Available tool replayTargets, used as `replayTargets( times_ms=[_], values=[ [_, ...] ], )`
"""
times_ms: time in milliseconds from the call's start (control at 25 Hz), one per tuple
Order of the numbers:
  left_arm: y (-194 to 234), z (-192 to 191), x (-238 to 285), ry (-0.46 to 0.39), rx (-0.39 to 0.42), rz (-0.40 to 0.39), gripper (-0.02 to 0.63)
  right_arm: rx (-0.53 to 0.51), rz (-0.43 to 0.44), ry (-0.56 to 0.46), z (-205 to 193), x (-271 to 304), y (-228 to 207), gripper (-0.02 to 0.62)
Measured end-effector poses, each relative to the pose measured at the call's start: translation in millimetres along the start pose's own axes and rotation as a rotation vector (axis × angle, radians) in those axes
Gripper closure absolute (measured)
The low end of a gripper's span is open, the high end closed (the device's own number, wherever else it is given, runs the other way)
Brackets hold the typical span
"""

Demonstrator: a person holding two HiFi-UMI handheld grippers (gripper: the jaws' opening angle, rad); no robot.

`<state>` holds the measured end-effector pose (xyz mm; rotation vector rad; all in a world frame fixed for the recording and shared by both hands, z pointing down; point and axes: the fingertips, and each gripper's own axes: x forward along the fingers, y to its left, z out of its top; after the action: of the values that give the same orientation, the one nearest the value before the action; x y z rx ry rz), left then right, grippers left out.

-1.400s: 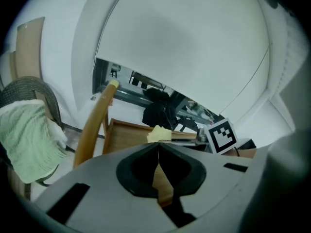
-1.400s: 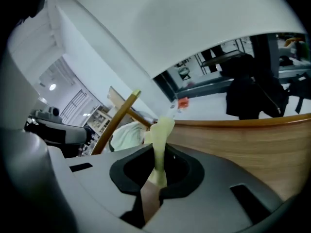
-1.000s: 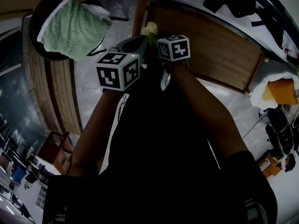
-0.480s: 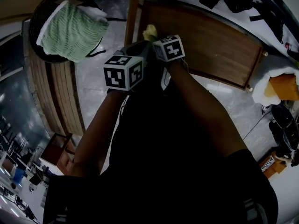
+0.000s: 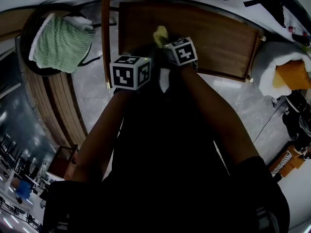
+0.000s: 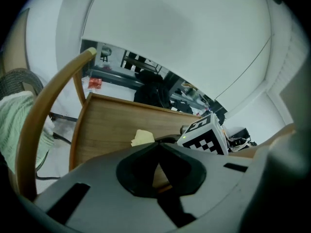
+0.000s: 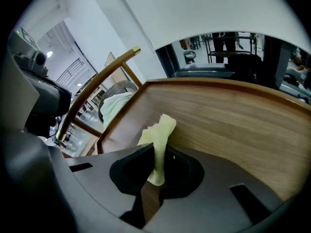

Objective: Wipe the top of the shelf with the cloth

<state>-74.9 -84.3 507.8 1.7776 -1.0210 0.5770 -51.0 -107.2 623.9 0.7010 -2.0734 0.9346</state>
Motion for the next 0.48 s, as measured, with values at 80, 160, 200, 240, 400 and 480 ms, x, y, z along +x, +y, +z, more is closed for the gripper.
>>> replayTargets(
  times_ms=[80, 160, 200, 240, 400, 480],
  values=[
    [-15.3, 1.3, 10.1, 0.007, 0.015, -0.011, 0.595, 0.007, -0.018, -0.005, -9.4, -14.7, -17.6, 0.547],
    [-27.6, 2.4, 19.5, 0.009, 0.026, -0.019, 0.595, 0.007, -0.039, -0.014, -18.5, -26.0, -35.9, 0.546],
    [-32.3, 2.6, 24.0, 0.009, 0.028, -0.021, 0.595, 0.008, -0.046, -0.018, -22.3, -31.0, -43.7, 0.547],
    [-36.7, 2.7, 28.6, 0.010, 0.027, -0.021, 0.595, 0.013, -0.051, -0.021, -25.7, -36.4, -50.3, 0.546],
    [-59.6, 4.0, 48.8, 0.012, 0.024, -0.026, 0.595, 0.036, -0.076, -0.030, -39.6, -60.4, -78.6, 0.546],
    [-72.4, 4.4, 59.3, 0.013, 0.029, -0.032, 0.595, 0.039, -0.087, -0.035, -45.9, -71.1, -91.5, 0.546]
  ],
)
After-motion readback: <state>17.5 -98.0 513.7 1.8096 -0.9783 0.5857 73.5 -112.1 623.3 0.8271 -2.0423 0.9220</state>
